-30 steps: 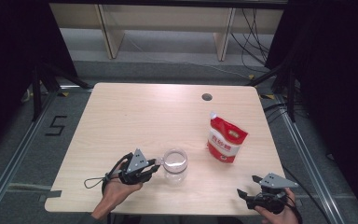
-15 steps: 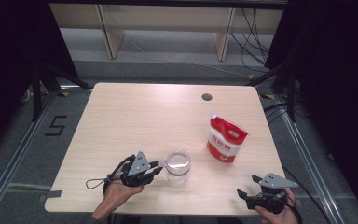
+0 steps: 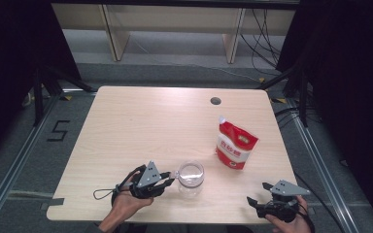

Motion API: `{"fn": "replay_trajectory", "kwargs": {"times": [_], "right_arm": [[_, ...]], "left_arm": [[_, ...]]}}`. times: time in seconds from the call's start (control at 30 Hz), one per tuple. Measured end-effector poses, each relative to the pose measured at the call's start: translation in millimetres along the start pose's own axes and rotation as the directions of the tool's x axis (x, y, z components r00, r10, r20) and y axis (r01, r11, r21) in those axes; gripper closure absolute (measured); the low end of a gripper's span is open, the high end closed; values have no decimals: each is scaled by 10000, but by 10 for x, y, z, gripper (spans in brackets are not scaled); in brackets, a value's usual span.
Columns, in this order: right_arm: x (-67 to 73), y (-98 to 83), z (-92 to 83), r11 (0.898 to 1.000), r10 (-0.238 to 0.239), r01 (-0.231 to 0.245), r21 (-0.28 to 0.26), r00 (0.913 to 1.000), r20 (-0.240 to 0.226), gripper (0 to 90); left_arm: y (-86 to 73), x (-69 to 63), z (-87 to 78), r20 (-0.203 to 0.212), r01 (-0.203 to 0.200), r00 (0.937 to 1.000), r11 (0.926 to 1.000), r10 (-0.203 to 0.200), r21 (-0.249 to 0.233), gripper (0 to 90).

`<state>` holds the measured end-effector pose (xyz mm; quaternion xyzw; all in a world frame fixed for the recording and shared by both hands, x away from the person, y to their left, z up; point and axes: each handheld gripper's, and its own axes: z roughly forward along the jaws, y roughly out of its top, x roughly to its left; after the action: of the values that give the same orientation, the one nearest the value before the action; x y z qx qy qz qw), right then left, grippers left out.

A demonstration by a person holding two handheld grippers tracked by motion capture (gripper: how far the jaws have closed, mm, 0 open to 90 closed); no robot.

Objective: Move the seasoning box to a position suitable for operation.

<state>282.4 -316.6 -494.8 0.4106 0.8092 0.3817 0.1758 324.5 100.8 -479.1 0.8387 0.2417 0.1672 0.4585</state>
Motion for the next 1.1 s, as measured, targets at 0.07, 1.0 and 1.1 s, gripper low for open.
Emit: {"fn": "replay_trajectory", "kwargs": {"times": [0.07,1.0,1.1], "right_arm": [[-3,0,2,10000,-50,50,3,10000,-23,207],[63,59,38,9986,-244,228,-484,9992,-325,210],[90,88,73,9984,-126,98,-557,9987,-501,211]], "left_arm": [[-3,-21,16,-42,-7,10000,9999,7,-113,739],[-51,-118,-138,144,1761,9844,9837,-1756,-374,384],[-48,-136,-161,123,2146,9767,9757,-2143,-447,358]]}}
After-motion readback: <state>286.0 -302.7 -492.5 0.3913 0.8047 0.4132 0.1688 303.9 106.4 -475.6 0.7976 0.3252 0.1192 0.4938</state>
